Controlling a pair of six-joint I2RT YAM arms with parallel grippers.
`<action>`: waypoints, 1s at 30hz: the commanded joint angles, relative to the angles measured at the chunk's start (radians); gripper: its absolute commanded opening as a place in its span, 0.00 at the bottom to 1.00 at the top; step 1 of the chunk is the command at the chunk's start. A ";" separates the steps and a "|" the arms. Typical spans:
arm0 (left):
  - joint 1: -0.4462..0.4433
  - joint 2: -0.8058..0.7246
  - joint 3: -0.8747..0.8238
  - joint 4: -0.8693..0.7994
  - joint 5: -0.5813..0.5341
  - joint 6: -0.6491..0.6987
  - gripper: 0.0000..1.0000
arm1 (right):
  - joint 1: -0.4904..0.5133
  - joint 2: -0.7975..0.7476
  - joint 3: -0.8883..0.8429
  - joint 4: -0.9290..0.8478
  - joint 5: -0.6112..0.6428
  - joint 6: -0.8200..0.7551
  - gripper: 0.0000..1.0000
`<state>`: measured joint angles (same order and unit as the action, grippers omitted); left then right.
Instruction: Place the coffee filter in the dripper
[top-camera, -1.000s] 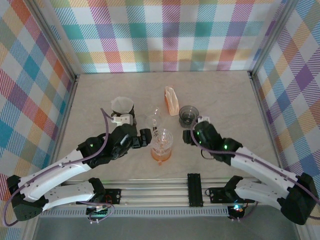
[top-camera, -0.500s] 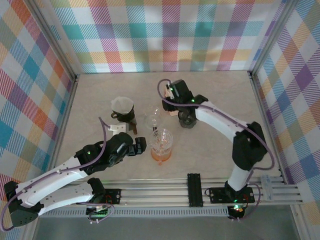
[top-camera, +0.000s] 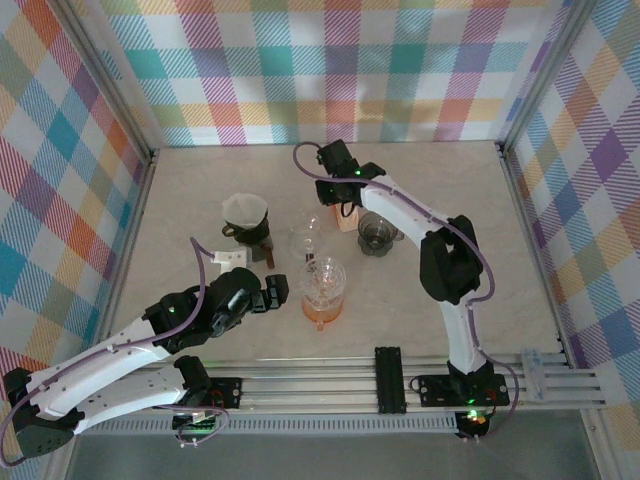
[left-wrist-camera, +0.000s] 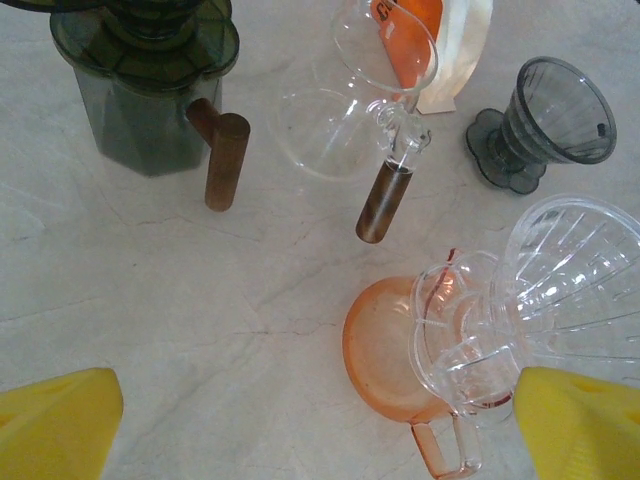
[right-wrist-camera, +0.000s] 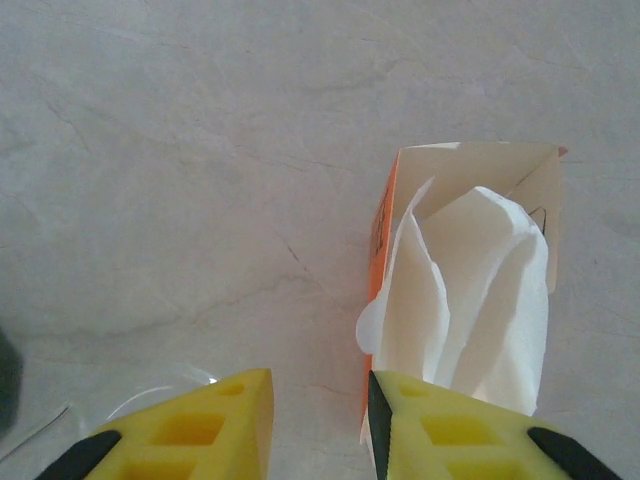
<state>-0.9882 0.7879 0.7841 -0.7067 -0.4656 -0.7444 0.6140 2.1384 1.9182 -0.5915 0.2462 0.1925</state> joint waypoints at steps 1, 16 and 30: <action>-0.012 -0.012 -0.021 -0.023 -0.036 0.020 1.00 | -0.008 0.040 0.065 -0.064 0.037 -0.022 0.33; -0.012 -0.018 -0.025 -0.023 -0.063 0.035 1.00 | -0.016 0.146 0.191 -0.115 0.080 -0.033 0.30; -0.012 -0.025 -0.034 -0.022 -0.067 0.039 1.00 | -0.017 0.151 0.205 -0.116 0.105 -0.039 0.13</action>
<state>-0.9882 0.7750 0.7666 -0.7078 -0.5106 -0.7170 0.6014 2.2810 2.0899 -0.6941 0.3336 0.1654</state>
